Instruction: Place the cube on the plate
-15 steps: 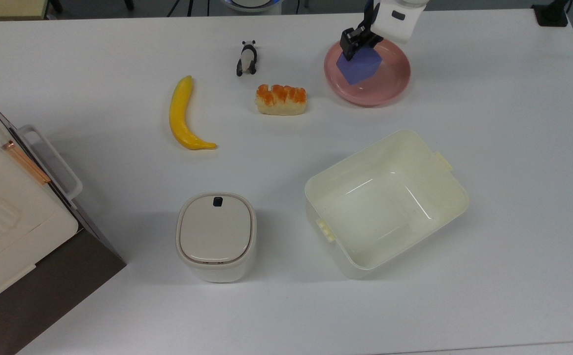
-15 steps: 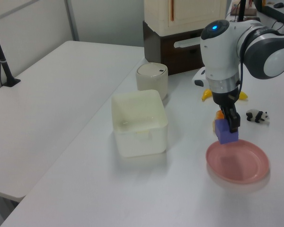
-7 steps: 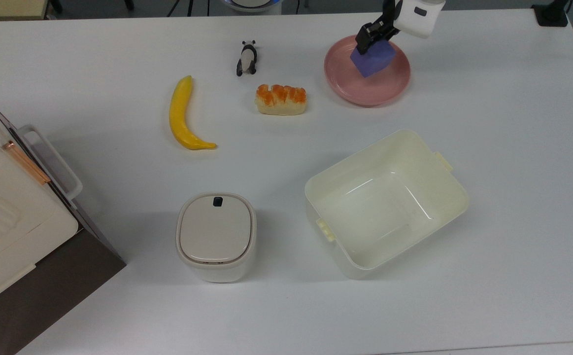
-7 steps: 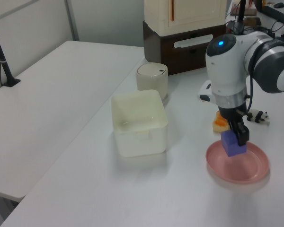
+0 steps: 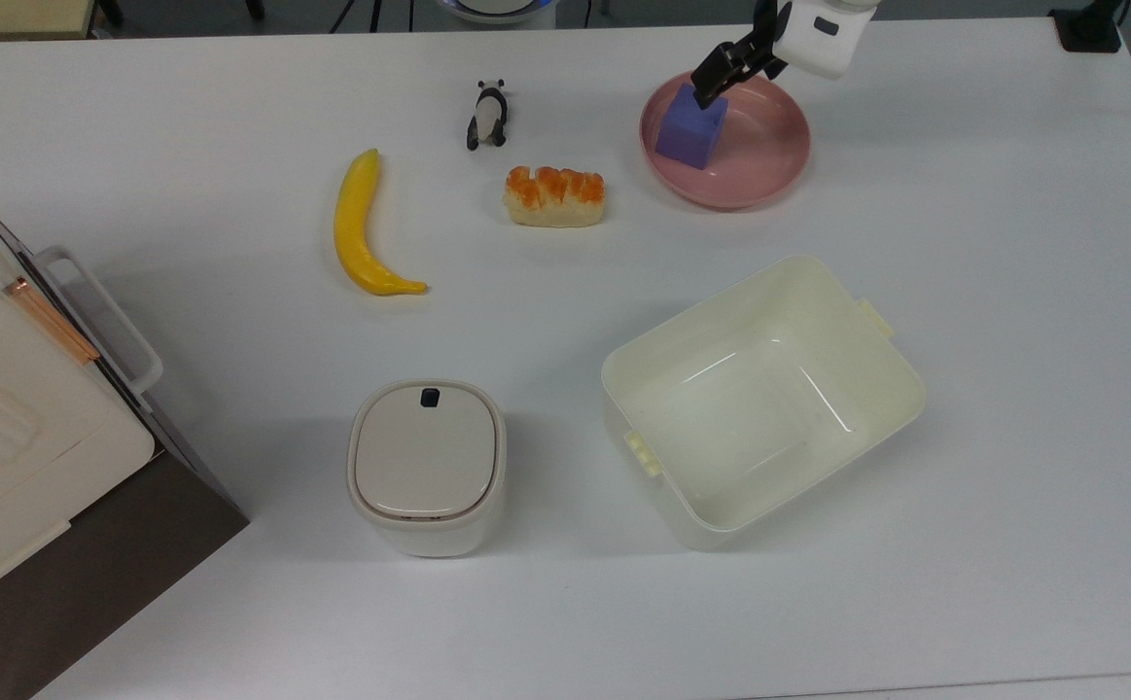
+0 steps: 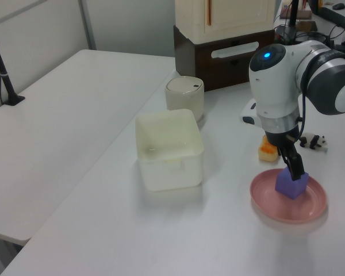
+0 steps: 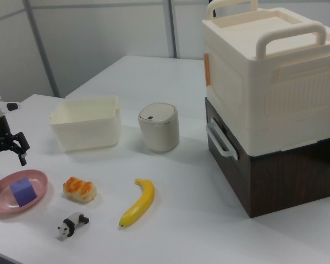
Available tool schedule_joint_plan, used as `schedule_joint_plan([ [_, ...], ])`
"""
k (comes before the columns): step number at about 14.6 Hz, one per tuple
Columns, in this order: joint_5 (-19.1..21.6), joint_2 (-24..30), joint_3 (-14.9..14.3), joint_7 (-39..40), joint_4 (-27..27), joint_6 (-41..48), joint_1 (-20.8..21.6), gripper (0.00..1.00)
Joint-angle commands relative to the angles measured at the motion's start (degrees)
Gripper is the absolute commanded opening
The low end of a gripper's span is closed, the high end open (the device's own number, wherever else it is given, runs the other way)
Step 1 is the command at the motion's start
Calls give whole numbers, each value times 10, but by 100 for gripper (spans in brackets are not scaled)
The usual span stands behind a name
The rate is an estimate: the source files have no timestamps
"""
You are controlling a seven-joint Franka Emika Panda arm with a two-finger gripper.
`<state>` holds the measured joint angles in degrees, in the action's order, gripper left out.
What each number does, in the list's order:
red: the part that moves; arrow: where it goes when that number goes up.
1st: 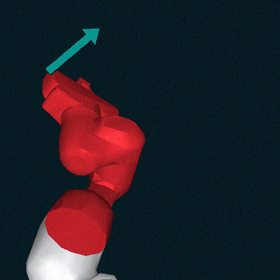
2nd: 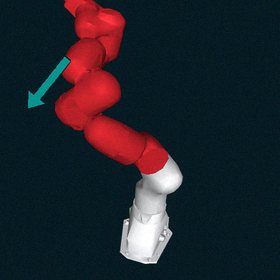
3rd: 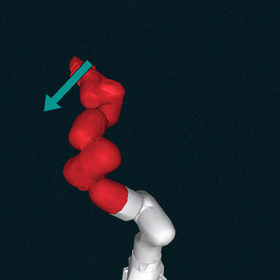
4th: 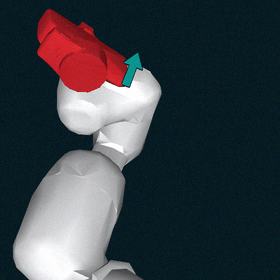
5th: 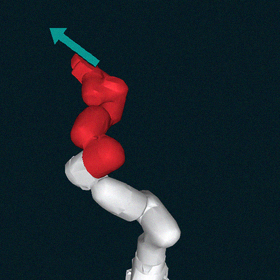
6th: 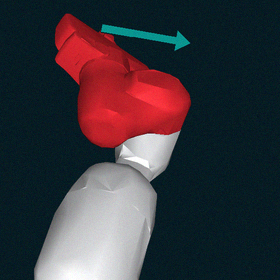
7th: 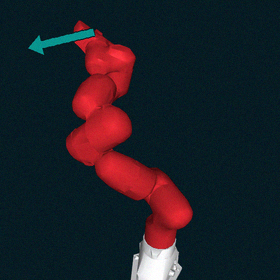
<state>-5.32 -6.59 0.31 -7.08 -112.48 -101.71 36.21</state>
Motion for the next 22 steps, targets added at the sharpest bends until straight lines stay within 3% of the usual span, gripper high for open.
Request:
schedule_joint_plan([
  [1,-5,11,-7,-10,23,35,-11,100],
  [12,-8,20,-10,-11,184,97,-224,100],
  [18,0,62,-11,-12,187,89,-298,100],
  [22,40,73,-12,-11,187,85,-326,100],
])
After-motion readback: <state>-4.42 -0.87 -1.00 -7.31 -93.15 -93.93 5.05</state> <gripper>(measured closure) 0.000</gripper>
